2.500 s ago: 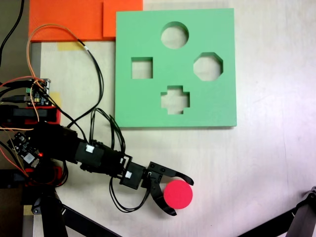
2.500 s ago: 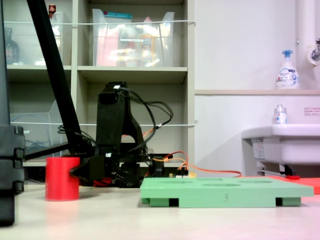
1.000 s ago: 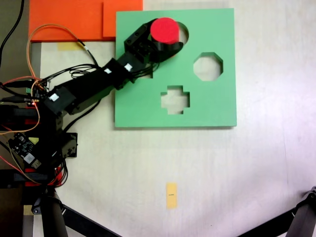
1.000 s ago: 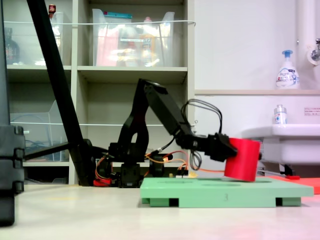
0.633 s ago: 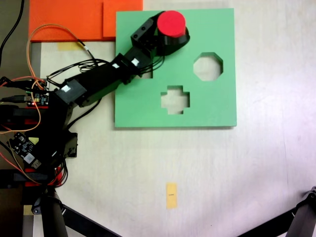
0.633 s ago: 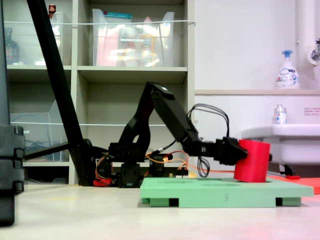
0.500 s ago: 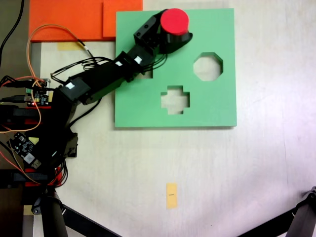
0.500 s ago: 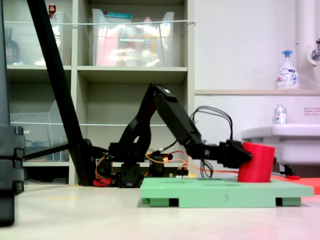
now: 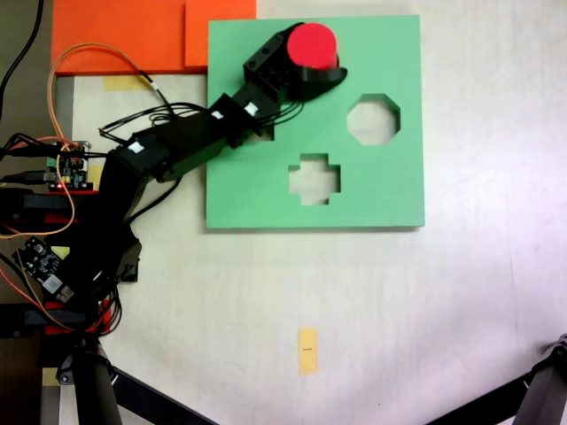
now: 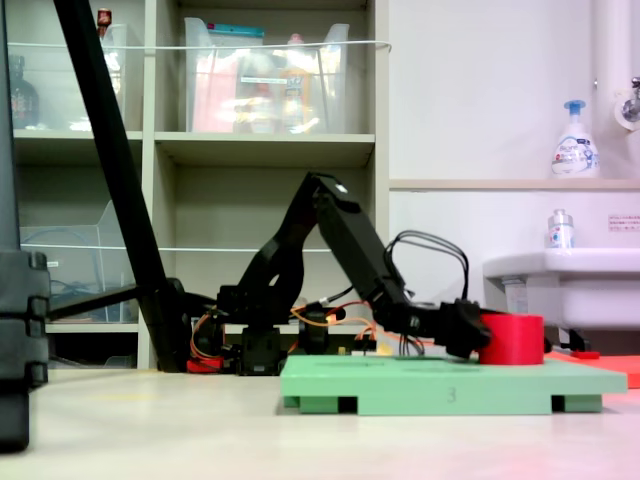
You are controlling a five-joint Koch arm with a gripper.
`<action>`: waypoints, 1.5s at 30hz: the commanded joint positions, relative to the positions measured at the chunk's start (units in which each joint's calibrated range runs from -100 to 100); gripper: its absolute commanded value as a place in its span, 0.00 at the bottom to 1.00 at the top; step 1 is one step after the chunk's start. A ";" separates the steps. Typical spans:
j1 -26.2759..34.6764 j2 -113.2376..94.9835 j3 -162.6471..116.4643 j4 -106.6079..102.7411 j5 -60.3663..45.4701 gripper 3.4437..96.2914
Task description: Put the cylinder block into the corresponding hole
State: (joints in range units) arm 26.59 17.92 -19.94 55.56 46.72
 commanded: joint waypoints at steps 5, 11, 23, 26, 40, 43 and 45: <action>0.73 -12.61 -5.78 -0.33 -0.59 0.99; 0.39 -48.09 -14.46 -8.52 -2.69 0.99; -8.55 -114.15 -3.69 -56.86 -26.57 0.44; -14.46 -117.78 -7.88 -55.89 -36.48 0.43; -22.47 -117.92 -74.08 -45.40 -42.74 0.48; -22.42 -117.92 -80.06 -45.69 -42.78 0.48; -22.32 -117.92 -80.06 -45.88 -42.83 0.47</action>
State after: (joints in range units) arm 4.22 -99.45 -99.41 10.23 4.37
